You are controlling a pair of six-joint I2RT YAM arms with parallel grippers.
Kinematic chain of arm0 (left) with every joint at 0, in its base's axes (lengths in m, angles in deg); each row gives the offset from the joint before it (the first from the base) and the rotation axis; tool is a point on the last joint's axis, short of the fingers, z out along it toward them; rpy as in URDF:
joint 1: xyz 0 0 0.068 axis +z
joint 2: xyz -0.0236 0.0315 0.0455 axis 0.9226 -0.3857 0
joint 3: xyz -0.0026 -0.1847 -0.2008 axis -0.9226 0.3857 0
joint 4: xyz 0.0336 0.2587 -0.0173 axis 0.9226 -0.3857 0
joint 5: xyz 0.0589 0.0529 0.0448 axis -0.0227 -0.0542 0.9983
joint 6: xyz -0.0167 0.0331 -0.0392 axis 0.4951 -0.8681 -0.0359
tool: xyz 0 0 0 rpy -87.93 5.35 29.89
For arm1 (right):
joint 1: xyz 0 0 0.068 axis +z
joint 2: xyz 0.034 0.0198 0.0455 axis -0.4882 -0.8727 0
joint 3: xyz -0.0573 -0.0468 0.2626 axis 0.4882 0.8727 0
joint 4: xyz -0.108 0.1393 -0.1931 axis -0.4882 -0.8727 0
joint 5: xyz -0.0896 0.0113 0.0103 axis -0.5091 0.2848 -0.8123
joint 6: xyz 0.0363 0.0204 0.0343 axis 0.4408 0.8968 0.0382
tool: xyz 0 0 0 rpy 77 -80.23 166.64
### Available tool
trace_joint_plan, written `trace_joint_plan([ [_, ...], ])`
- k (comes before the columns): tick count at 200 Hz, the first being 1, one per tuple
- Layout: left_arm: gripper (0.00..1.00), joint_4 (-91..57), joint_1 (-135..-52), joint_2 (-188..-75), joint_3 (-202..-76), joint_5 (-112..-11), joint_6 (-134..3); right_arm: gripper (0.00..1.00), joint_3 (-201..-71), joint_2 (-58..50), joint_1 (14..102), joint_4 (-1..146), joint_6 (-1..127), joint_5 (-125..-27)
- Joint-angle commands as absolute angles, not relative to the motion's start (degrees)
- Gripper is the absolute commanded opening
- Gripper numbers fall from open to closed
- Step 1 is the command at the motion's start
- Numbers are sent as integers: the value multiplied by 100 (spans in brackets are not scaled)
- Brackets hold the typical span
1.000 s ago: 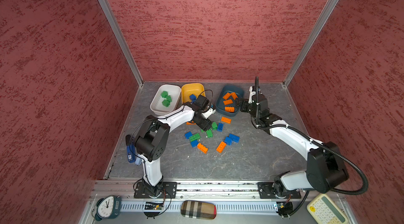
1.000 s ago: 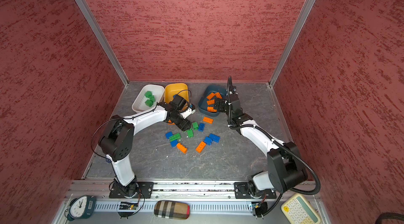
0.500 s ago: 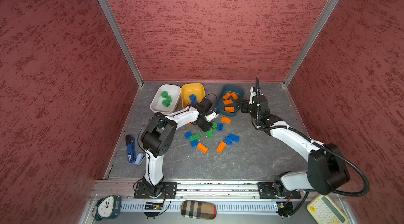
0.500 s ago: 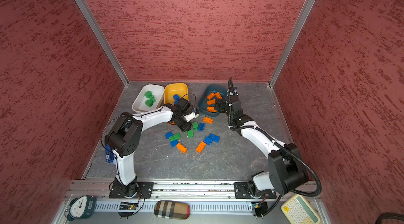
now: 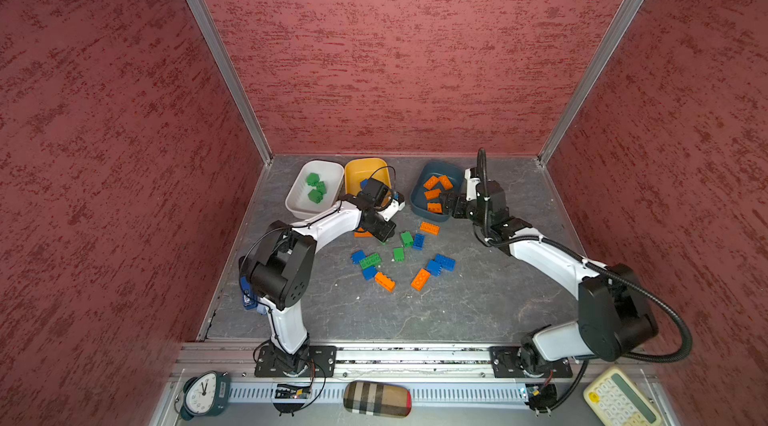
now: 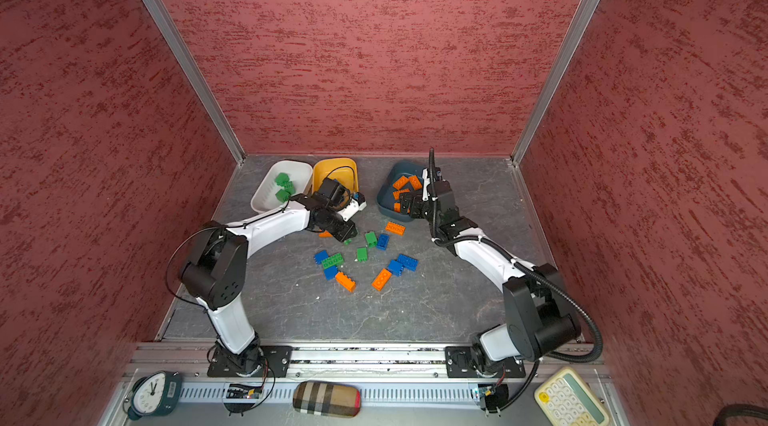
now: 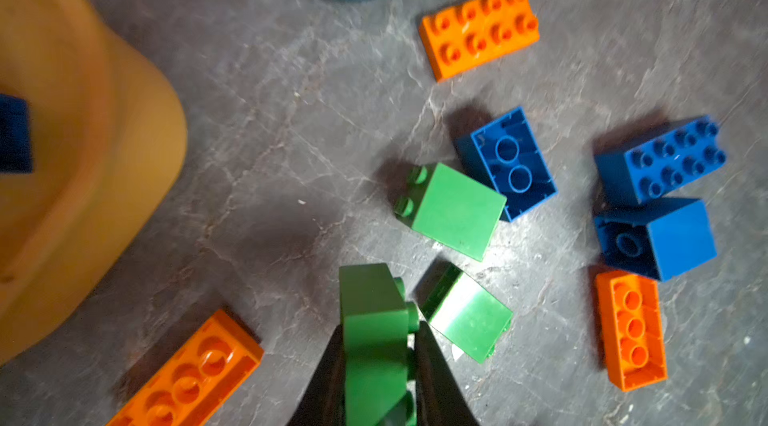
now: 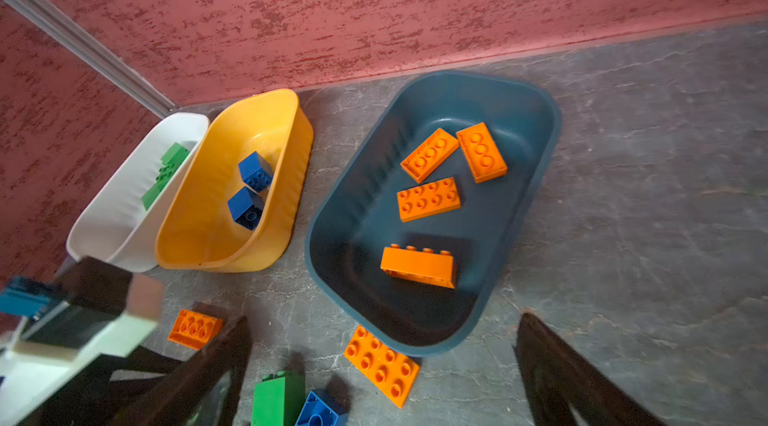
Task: Sort the legos into containers by color
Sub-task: 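Carry the green brick into the white tub and release with left gripper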
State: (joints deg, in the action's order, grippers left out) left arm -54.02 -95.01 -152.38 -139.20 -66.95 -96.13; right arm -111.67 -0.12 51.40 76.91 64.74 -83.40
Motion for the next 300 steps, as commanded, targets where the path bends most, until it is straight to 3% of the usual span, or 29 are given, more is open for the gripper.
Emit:
trace_joint_plan([
  [1,0,-4850,-9223,-14907,-13743,-7290,-9056,99,-11414,-215,5235,7798,6345,-7789],
  [60,0,-3406,-8220,-13887,-12888,-7540,-7827,99,-11841,-713,5782,7471,6351,-8129],
  [97,0,-2811,-7528,-13618,-12651,-6249,-6757,99,-12119,-980,6143,7099,6334,-8618],
  [122,0,-3078,-7069,-13813,-12881,-5398,-6176,99,-12430,-1230,6410,6529,6273,-9080],
  [144,0,-3219,-6693,-14091,-13133,-5408,-5897,98,-12503,-1308,6640,6238,6424,-9470],
  [194,0,-3809,-6407,-15013,-14065,-5059,-5976,97,-12242,-1248,6790,6115,6914,-9079],
  [225,0,-4182,-6366,-15372,-14471,-4635,-5899,97,-11800,-920,6790,6082,6538,-8735],
  [258,32,-4260,-6344,-15346,-14431,-4426,-5732,97,-11847,-849,6791,5352,5608,-8671],
  [286,46,-4039,-6343,-15050,-14203,-4585,-5727,97,-12097,-966,6793,4643,4578,-8740],
  [300,57,-4066,-6340,-14910,-14145,-4460,-5621,97,-12204,-1026,6780,4469,4124,-8630],
])
